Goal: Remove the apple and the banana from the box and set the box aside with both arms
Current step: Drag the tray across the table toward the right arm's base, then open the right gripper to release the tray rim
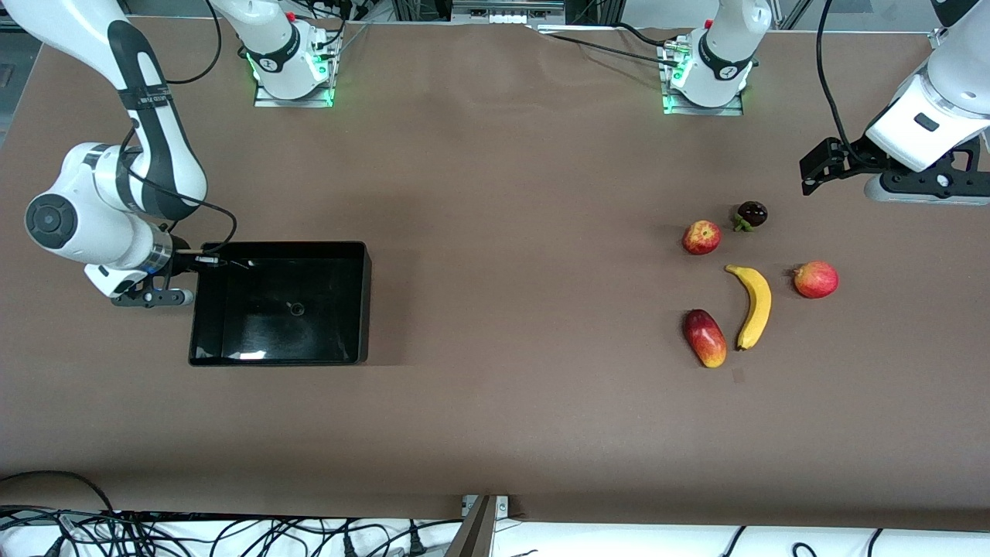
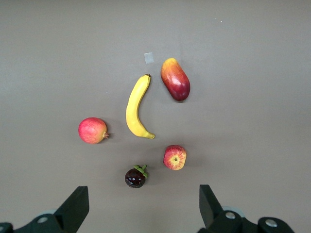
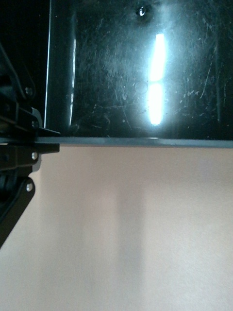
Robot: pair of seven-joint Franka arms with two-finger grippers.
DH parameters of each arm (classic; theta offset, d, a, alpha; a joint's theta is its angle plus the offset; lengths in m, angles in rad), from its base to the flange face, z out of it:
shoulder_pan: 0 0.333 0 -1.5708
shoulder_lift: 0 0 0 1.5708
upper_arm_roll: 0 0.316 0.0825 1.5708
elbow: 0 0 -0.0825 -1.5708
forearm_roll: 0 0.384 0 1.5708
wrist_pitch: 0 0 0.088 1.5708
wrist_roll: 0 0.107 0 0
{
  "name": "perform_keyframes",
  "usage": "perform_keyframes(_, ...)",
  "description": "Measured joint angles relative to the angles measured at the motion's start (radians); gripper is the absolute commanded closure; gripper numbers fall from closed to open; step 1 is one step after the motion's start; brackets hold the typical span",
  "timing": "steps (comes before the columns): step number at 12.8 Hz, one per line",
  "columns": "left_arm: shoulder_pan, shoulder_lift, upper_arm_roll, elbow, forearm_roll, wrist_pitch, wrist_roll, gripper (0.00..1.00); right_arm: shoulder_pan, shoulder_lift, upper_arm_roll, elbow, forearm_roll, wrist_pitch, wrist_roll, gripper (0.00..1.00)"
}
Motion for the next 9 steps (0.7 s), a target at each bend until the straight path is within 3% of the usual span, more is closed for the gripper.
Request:
perform_keyframes(1, 0.000, 0.000, 0.000, 0.000, 0.000, 0.000, 0.000, 0.00, 0.000, -0.004, 0.000, -0.018, 0.002, 0.016, 0.000, 1.00)
perform_keyframes(2, 0.000, 0.000, 0.000, 0.000, 0.000, 0.000, 0.000, 0.00, 0.000, -0.009, 0.000, -0.027, 0.003, 0.027, 0.000, 0.63)
perform_keyframes(3, 0.000, 0.000, 0.000, 0.000, 0.000, 0.000, 0.000, 0.00, 0.000, -0.013, 0.000, -0.031, 0.003, 0.027, 0.000, 0.36)
perform_keyframes(4, 0.000, 0.000, 0.000, 0.000, 0.000, 0.000, 0.000, 0.00, 0.000, -0.015, 0.000, -0.033, 0.003, 0.026, -0.001, 0.31)
perform_keyframes(5, 0.000, 0.000, -0.002, 0.000, 0.000, 0.000, 0.000, 0.00, 0.000, -0.016, 0.000, -0.033, 0.003, 0.026, -0.003, 0.08)
perform_keyframes(6, -0.001, 0.000, -0.006, 0.000, 0.000, 0.000, 0.000, 0.00, 0.000, -0.021, 0.000, -0.033, 0.003, 0.026, -0.005, 0.00)
perform_keyframes(9, -0.001, 0.000, -0.010, 0.000, 0.000, 0.000, 0.000, 0.00, 0.001, -0.056, 0.001, -0.030, 0.003, 0.025, -0.041, 0.00)
